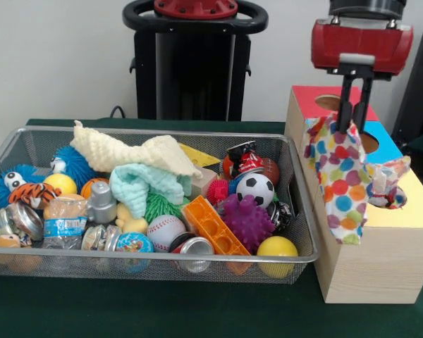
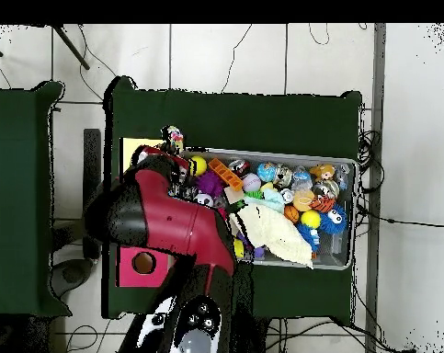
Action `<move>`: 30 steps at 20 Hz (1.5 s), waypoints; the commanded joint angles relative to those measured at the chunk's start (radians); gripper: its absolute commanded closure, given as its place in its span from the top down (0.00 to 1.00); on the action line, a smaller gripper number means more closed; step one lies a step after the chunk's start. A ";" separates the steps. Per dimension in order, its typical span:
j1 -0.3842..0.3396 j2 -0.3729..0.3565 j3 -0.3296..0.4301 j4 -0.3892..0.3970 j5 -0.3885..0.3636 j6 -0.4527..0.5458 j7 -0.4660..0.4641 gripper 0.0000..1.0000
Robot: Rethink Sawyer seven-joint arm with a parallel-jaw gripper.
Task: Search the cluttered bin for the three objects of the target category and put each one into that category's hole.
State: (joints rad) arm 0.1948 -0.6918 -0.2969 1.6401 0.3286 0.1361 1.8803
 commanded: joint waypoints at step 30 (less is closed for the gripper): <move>0.069 0.223 0.119 0.019 0.270 -0.110 0.322 0.00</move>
State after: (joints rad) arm 0.3408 -0.5697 -0.3133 1.6897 0.5453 0.0668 1.9621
